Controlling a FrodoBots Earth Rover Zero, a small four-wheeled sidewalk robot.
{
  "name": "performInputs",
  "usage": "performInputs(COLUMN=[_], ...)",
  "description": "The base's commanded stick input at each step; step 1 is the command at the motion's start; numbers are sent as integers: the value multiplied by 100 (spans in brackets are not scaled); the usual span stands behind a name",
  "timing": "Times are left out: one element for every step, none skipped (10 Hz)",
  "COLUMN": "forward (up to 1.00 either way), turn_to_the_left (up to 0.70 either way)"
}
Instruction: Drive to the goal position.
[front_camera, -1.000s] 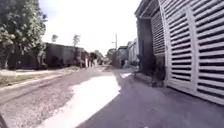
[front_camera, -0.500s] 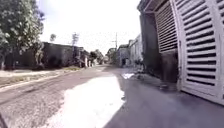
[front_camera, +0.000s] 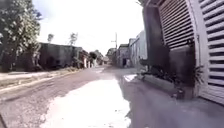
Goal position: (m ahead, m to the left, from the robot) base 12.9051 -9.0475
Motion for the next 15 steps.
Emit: performInputs(forward=[100,100,100,100,100,100,100,100,100,100,100,100,100,100,100], turn_to_the_left=[0,0,0,0,0,0,0,0,0,0,0,0,0,0,0])
